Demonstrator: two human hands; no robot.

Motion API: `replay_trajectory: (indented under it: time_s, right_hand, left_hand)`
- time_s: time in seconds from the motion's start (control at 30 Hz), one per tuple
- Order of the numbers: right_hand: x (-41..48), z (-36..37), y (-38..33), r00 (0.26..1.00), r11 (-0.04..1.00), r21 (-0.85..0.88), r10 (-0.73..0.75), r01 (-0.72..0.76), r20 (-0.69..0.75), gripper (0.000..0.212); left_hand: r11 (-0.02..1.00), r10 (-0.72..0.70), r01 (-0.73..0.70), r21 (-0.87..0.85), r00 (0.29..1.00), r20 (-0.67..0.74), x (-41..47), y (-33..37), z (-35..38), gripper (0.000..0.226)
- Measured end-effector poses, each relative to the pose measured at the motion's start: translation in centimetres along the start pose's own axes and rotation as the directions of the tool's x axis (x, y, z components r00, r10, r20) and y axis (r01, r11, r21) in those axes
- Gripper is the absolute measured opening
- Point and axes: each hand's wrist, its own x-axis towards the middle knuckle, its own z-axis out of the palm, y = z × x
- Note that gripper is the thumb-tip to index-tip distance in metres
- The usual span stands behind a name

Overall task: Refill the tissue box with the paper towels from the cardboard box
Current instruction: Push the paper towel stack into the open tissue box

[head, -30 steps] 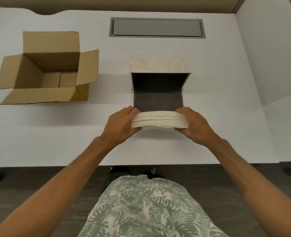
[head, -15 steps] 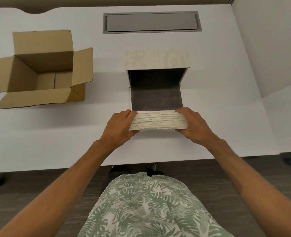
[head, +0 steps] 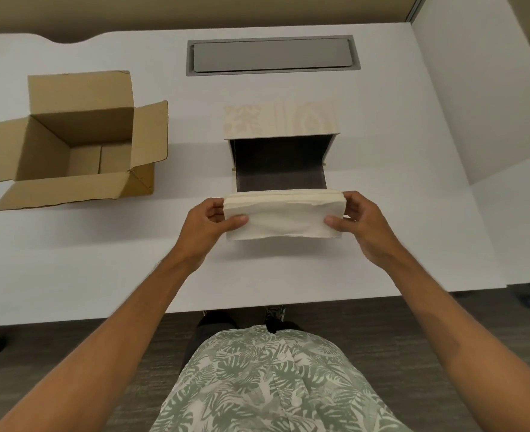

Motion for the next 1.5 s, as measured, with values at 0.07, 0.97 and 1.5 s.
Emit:
replay_trajectory:
  time_s: [0.07, 0.97, 1.5]
  right_hand:
    - [0.5, 0.1, -0.3, 1.000, 0.998, 0.059, 0.018, -0.016, -0.026, 0.044]
    - [10.7, 1.3, -1.4, 0.941, 0.971, -0.038, 0.219, -0.236, -0.260, 0.035]
    - [10.8, 1.4, -1.1, 0.936, 0.963, -0.091, 0.222, -0.255, -0.272, 0.037]
  left_hand:
    - [0.999, -0.023, 0.021, -0.036, 0.999, -0.042, 0.3, 0.4, 0.5, 0.047]
    - [0.976, -0.112, 0.173, 0.130, 0.919, -0.378, 7.5, 3.9, 4.7, 0.026]
    - [0.975, -0.129, 0.187, 0.122, 0.918, -0.374, 8.1, 3.4, 4.8, 0.045]
